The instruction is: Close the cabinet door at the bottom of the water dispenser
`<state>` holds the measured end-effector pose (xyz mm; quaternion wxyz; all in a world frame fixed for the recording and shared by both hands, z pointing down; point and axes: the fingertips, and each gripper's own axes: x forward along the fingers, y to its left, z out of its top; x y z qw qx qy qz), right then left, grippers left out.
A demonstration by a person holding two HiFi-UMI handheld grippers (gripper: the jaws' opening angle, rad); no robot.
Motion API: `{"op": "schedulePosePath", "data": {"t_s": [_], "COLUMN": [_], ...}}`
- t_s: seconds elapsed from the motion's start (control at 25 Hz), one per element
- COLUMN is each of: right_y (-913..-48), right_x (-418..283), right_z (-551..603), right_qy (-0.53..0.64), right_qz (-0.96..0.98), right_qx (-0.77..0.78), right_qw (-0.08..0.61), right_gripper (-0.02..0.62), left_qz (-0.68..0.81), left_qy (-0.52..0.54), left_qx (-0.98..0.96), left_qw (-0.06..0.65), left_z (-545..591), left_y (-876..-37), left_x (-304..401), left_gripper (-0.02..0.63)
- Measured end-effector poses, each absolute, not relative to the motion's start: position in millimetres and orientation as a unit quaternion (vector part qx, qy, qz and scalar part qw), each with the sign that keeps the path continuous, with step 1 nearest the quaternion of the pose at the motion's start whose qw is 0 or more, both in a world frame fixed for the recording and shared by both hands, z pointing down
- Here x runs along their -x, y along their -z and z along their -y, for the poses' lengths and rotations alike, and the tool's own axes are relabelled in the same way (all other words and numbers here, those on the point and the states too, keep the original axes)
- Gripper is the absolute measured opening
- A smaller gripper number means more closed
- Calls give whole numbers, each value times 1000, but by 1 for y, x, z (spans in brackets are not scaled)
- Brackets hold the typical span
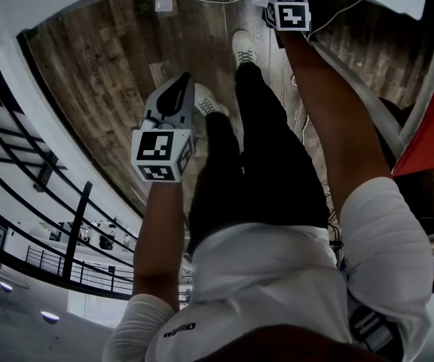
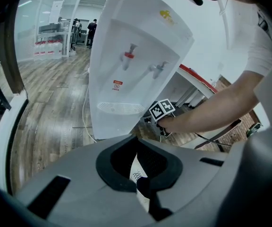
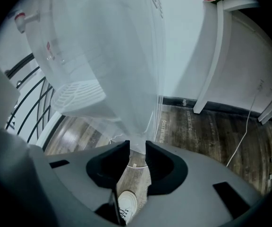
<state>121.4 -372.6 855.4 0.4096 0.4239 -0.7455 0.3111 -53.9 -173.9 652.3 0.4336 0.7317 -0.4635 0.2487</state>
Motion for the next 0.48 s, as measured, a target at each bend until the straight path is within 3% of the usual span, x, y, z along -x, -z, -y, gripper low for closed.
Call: {"op": "schedulePosePath", "data": {"t_s": [0.48], "right_y": [-812], "right_x": [-127], "right_z": [351], "right_qy": [-292], "right_qz": [749], "right_qx": [-430], "right_qw": [410], "right_gripper": [117], "left_qz": [468], "left_qy": [-240], "left_qx": [-750], "left_qw": [401], "left_z": [165], "left_y": [-608], "left_x": [60], "left_gripper": [-2]}}
